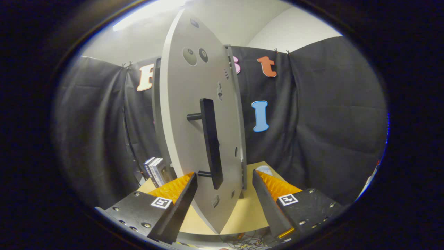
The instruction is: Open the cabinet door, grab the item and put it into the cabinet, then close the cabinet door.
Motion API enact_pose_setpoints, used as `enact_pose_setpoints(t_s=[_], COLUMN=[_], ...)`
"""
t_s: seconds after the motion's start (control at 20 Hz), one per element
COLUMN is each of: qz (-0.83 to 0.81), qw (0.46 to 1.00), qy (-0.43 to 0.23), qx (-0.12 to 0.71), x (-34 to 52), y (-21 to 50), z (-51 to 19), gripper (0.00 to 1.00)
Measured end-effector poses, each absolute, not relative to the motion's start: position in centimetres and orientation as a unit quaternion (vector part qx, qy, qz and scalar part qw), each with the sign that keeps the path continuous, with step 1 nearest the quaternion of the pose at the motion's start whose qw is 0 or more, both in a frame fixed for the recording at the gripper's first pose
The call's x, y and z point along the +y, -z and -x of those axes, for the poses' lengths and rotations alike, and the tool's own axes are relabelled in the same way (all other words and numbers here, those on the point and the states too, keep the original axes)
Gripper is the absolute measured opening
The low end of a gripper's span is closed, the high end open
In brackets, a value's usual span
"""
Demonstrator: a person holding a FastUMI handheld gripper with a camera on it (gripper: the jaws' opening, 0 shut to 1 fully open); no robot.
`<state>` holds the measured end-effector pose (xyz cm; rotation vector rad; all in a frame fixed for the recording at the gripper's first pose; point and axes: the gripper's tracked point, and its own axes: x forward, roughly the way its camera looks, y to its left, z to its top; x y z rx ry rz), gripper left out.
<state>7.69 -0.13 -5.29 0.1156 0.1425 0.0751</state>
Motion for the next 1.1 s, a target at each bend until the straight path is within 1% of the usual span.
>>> enact_pose_setpoints(t_s=[0.1,0.25,0.5,0.65,0.95,1.1], qz=[-0.059,-0.042,-0.047,-0.053,-0.045,-0.016], qw=[0.994,0.994,0.992,0.988,0.984,0.984], qy=[-0.051,-0.055,-0.093,-0.118,-0.158,-0.169], qx=[0.072,0.079,0.077,0.079,0.073,0.055], x=[1.2,2.5,6.2,10.1,16.1,19.0], y=[5.5,6.1,6.3,6.7,7.0,6.6], z=[-8.4,-9.9,-12.0,-14.6,-20.7,-22.7], gripper=[0.96,0.96,0.97,1.0,1.0,1.0])
